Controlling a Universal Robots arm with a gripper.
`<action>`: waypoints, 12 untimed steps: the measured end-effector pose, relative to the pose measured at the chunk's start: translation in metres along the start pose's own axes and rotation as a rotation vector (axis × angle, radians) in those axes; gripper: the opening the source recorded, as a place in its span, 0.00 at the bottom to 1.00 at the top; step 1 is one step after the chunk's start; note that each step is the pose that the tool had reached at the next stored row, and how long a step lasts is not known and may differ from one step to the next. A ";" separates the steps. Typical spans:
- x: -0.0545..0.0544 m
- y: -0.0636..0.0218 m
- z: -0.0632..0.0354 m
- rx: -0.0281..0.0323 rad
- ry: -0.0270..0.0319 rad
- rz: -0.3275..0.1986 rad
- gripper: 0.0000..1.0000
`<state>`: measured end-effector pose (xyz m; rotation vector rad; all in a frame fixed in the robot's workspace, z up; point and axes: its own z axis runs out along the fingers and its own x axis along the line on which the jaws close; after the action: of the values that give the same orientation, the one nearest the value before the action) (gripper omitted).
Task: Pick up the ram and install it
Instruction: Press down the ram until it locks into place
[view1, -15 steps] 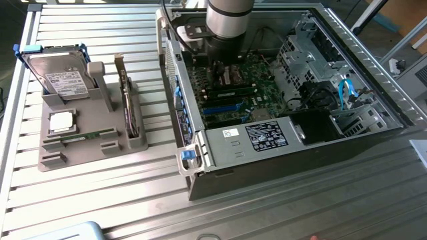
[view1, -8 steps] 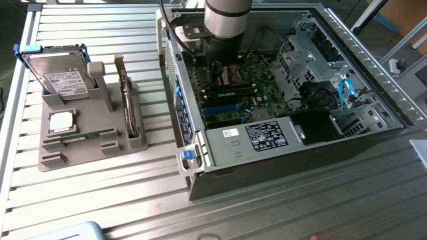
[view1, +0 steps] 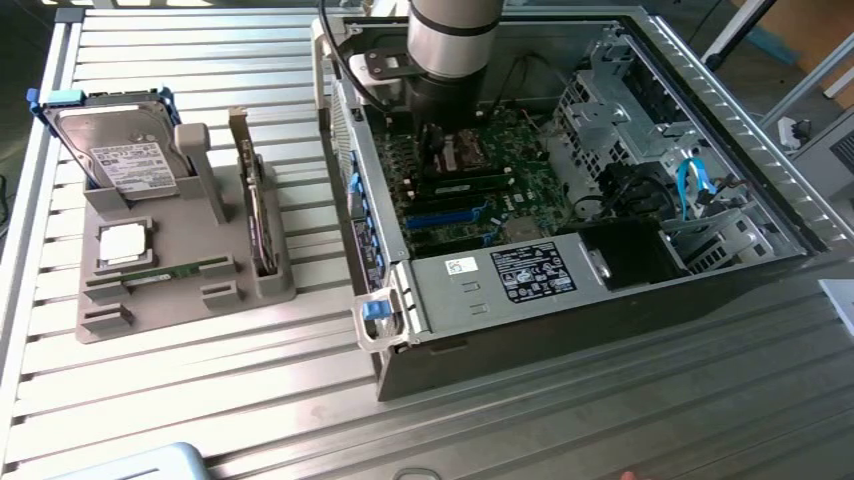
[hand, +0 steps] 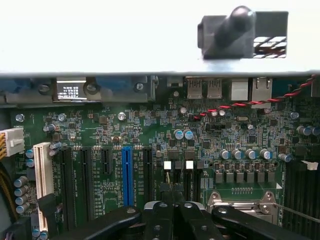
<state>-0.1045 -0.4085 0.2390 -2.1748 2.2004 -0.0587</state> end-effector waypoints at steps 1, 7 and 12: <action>0.000 0.0000 0.0009 0.0001 -0.0002 0.000 0.10; 0.000 0.0002 0.0033 -0.0002 0.0003 0.000 0.10; 0.000 0.0004 0.0051 -0.0003 0.0005 0.000 0.10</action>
<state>-0.1046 -0.4085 0.2339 -2.1753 2.2008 -0.0589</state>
